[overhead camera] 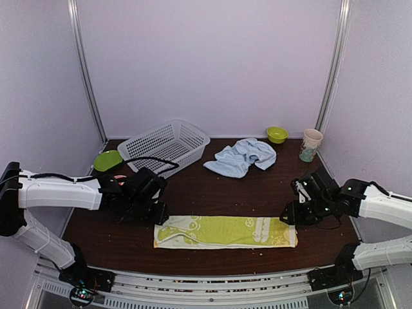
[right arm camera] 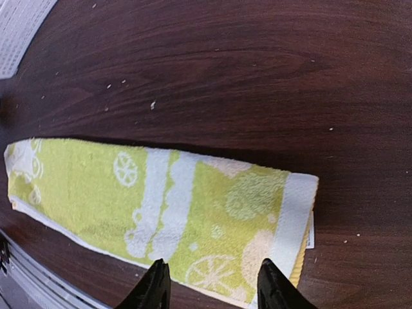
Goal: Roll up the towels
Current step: Smooth out the towel at the center of the board.
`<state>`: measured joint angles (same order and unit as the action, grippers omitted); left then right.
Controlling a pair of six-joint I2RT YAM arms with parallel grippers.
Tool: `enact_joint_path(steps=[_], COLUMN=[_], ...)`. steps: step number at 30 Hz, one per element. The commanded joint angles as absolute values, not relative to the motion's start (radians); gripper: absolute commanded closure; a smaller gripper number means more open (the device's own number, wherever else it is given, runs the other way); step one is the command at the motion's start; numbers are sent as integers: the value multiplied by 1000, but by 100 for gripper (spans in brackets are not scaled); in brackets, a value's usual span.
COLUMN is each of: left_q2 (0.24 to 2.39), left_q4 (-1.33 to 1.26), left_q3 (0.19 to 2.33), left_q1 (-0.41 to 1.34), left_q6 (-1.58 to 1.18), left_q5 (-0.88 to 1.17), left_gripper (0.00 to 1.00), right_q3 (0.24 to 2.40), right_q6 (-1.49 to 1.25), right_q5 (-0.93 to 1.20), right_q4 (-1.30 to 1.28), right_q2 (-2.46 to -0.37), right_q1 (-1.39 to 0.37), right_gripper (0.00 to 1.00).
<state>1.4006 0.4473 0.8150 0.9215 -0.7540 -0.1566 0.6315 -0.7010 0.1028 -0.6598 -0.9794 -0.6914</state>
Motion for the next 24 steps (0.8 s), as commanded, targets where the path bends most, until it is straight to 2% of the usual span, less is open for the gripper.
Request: enact_joint_path(steps=[1, 8, 17, 19, 24], left_q2=[1382, 1409, 1517, 1555, 1599], left_q4=[449, 426, 375, 381, 417], left_q3=[766, 737, 749, 769, 799], left_q1=[892, 850, 831, 824, 817], left_q6=[-811, -839, -818, -806, -774], left_q5=[-168, -122, -88, -90, -113], left_gripper=[68, 66, 65, 70, 92], right_q3=[541, 456, 418, 426, 505], right_q6=[-807, -834, -801, -781, -705], right_q5=[40, 35, 31, 28, 34], right_q4=[-521, -439, -407, -410, -472], right_q2=[-956, -917, -976, -1007, -1131], right_q1=[-627, -567, -515, -499, -483], right_gripper=[53, 49, 44, 45, 55])
